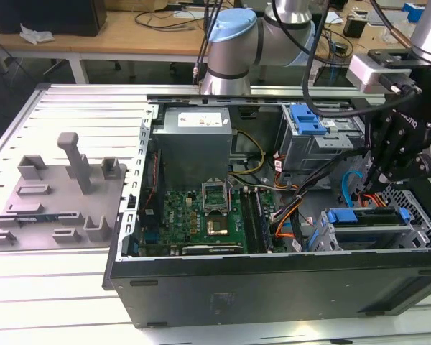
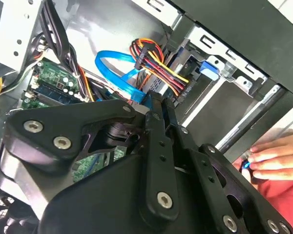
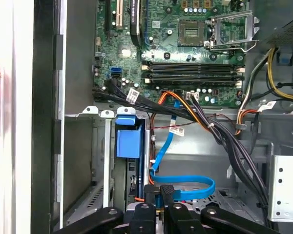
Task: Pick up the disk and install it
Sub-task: 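Insert the second disk wire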
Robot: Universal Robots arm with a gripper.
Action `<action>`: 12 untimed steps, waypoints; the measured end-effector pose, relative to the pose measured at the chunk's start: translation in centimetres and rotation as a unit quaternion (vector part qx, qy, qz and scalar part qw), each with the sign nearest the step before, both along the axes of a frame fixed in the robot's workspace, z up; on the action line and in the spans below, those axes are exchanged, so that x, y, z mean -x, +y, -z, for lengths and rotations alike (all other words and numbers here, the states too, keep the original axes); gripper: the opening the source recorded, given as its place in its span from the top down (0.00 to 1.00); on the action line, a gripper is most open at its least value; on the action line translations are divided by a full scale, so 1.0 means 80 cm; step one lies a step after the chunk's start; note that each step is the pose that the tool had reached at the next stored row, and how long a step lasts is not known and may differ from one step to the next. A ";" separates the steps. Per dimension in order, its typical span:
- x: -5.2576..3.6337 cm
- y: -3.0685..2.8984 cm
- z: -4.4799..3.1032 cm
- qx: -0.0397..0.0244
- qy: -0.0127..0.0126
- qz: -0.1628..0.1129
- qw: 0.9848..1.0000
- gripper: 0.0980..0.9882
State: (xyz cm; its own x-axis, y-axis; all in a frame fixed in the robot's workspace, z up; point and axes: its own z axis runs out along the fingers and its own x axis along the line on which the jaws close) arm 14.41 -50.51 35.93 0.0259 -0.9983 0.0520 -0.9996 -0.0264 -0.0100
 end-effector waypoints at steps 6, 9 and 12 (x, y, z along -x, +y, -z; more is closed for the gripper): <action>0.000 -0.0226 0.0000 -0.015 0.000 0.000 1.000 0.93; 0.000 -0.0249 0.0000 -0.016 0.000 0.000 1.000 0.93; 0.000 -0.0249 0.0000 -0.016 0.000 0.000 1.000 0.93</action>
State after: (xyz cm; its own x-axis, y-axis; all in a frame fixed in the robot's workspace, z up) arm 14.41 -52.50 35.93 0.0256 -0.9995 0.0200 -0.9996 -0.0259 -0.0109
